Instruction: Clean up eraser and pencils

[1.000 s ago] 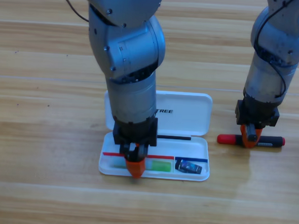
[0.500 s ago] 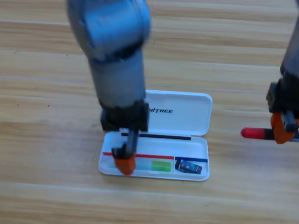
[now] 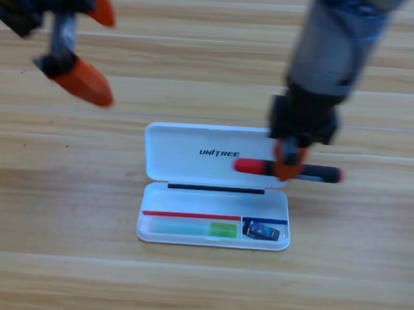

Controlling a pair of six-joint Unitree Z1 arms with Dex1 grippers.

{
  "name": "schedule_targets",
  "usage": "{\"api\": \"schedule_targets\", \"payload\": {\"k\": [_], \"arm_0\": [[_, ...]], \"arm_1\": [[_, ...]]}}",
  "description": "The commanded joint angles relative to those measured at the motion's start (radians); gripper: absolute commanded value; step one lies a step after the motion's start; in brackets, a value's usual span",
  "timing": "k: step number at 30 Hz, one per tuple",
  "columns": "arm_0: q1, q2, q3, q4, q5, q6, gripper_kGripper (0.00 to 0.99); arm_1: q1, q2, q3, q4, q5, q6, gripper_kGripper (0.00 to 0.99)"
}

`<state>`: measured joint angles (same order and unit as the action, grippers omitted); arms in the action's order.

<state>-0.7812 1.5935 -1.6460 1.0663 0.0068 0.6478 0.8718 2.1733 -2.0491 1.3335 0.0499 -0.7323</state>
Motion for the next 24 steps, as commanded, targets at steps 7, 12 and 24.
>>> {"api": "schedule_targets", "payload": {"k": [7,12,24], "arm_0": [[0.254,-0.079,0.132,-0.058,-0.111,0.073,0.99],[0.275,-0.093,0.212,-0.112,-0.128,0.082,0.99],[0.287,-0.109,0.315,-0.186,-0.142,0.09,0.99]], "arm_1": [[0.064,0.335,-0.341,0.108,-0.018,0.024,0.0],[0.062,0.369,-0.37,0.108,-0.021,0.024,0.0],[0.064,0.411,-0.405,0.108,-0.033,0.024,0.0]]}}
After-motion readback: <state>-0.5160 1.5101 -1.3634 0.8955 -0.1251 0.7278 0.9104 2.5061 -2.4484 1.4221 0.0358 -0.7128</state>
